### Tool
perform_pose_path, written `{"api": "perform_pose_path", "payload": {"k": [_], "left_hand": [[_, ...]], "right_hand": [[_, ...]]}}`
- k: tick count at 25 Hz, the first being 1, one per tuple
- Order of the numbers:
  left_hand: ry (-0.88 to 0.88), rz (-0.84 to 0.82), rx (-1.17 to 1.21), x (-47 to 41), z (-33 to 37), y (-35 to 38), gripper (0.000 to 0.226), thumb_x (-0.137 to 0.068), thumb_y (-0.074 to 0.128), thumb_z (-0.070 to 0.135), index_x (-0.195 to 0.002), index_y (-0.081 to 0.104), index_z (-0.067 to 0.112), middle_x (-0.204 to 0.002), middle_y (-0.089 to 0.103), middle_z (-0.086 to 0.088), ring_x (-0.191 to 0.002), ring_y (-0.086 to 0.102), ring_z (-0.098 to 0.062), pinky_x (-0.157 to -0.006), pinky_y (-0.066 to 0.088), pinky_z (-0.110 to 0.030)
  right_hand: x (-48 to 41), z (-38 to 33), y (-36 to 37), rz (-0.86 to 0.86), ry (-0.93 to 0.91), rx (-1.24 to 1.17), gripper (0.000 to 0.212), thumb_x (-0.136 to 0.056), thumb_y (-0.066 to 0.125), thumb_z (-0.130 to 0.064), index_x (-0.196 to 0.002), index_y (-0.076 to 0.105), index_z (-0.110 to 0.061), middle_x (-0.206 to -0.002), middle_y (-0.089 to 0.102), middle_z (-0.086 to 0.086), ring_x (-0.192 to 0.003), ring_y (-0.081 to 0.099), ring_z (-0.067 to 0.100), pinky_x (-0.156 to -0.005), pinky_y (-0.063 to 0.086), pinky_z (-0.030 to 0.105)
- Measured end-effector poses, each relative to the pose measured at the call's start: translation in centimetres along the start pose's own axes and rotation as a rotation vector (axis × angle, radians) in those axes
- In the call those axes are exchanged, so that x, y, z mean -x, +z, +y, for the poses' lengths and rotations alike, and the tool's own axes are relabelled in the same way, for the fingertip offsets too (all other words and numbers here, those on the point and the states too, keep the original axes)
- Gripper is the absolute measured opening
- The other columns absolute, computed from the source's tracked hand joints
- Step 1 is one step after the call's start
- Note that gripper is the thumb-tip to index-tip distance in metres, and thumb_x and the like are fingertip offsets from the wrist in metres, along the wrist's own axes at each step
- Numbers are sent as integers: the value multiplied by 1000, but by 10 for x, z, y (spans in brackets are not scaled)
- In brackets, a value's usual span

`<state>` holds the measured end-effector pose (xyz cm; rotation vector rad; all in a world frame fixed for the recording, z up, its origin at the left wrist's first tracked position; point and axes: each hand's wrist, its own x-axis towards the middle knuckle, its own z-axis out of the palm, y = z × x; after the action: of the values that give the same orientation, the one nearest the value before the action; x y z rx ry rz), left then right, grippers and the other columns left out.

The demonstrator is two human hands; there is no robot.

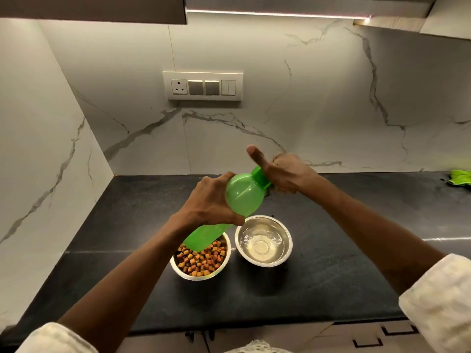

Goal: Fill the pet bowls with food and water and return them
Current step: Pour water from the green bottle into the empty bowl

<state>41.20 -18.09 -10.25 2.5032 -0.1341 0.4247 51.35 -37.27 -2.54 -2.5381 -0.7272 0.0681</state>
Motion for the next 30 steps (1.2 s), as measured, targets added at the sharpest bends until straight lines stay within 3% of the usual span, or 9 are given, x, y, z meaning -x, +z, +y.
{"api": "perform_pose_path", "payload": {"k": [4,7,9,13,16,20,23,27,30], "left_hand": [[-63,93,-9,-13,-10,-19,99,-54,94,45,-138,56,10,-101,72,-3,-80,71,-19,-73,62,-28],[-32,57,-14,-18,-12,-23,101,-52,93,48,-138,57,9,-102,73,-4,-80,71,-19,-74,64,-33],[-10,53,-10,-20,-11,-21,104,-52,92,49,-140,56,9,-103,74,-5,-81,72,-20,-76,64,-34],[-33,65,-1,-26,-14,-26,101,-55,96,43,-140,55,8,-103,74,-7,-81,72,-22,-75,64,-33],[-13,40,-9,-27,-14,-23,101,-54,95,45,-140,55,9,-105,74,-7,-82,72,-22,-76,64,-34],[-23,43,-4,-35,-17,-21,98,-54,95,42,-139,56,10,-102,74,-6,-81,71,-21,-73,64,-33],[-14,52,-2,-43,-22,-20,99,-56,96,42,-140,55,8,-103,74,-8,-80,71,-22,-73,63,-29],[-17,102,10,-60,-28,-15,99,-56,96,42,-139,55,7,-100,73,-5,-78,70,-21,-71,62,-27],[-16,17,30,-75,-41,-5,99,-53,94,45,-138,58,10,-103,75,-6,-81,73,-20,-72,65,-34]], "right_hand": [[-7,-3,-40,-312,-240,-211,62,-101,52,-55,-152,51,-21,-154,54,6,-132,58,17,-111,47,35],[-8,-5,-36,-84,-335,-106,36,-98,68,-43,-115,76,-12,-109,79,10,-76,76,8,-74,61,26],[-18,-11,-34,213,-264,-2,76,-98,51,-68,-78,76,0,-68,75,16,-54,70,26,-66,62,36],[-25,-9,-41,-60,-342,-142,55,-90,72,-58,-124,72,-14,-108,79,11,-90,77,19,-86,64,36],[-26,-14,-35,181,-276,-72,78,-85,57,-79,-96,78,-4,-72,76,11,-53,73,15,-53,59,22],[-35,-12,-35,-108,-320,-55,73,-87,69,-64,-142,61,-17,-132,71,11,-112,72,19,-92,61,32],[-40,-10,-27,37,-228,-93,59,-94,62,-63,-107,75,-7,-85,78,12,-61,76,18,-64,67,45],[-52,-6,-30,-121,-235,-175,61,-98,62,-54,-146,57,-17,-140,65,16,-110,73,21,-92,61,36],[-63,2,-31,-150,-301,-108,62,-79,88,-43,-132,68,-17,-114,74,11,-79,78,14,-64,65,29]]}}
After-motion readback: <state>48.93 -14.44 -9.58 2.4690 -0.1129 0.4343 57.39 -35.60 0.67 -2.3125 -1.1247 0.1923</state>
